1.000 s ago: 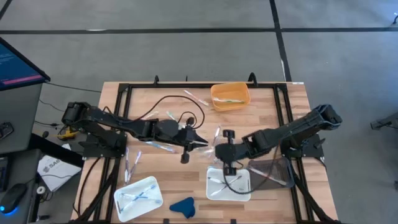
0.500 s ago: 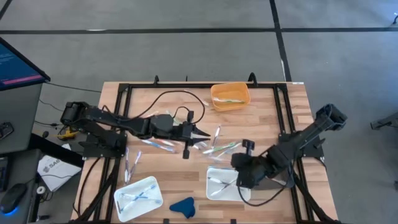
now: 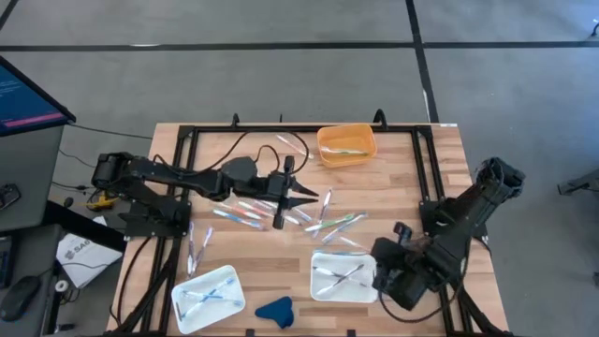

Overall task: Pick & Place Toothbrushes
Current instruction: Put the orange toothbrush into the black bin

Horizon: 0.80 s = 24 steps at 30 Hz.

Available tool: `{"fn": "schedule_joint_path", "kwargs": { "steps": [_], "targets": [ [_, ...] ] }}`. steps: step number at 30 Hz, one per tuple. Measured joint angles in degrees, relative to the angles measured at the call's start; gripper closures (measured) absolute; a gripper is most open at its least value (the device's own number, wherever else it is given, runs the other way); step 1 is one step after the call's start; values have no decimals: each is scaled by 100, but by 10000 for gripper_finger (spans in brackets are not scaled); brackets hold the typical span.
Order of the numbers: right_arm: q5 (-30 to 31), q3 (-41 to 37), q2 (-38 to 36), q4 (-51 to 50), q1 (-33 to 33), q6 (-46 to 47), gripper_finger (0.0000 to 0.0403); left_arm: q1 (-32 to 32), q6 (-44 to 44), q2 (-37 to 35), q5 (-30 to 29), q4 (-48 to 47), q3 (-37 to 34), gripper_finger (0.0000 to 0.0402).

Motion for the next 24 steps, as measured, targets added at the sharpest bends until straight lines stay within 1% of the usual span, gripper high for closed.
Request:
{"fn": "schedule_joint_path", "kwargs": {
  "steps": [7,9,15,24],
  "targets": [
    [185,0,15,-555,750,1745,390,96,31,0,265,451,0,355],
    [279,0,66,-717,972,2192,390,96,161,0,298,516,0,355],
    [258,0,289,-1354,1579,3704,389,85,298,2,306,696,0,355],
    [187,0,704,-1416,2342,4982,389,83,477,2,303,943,0,355]
  ]
}}
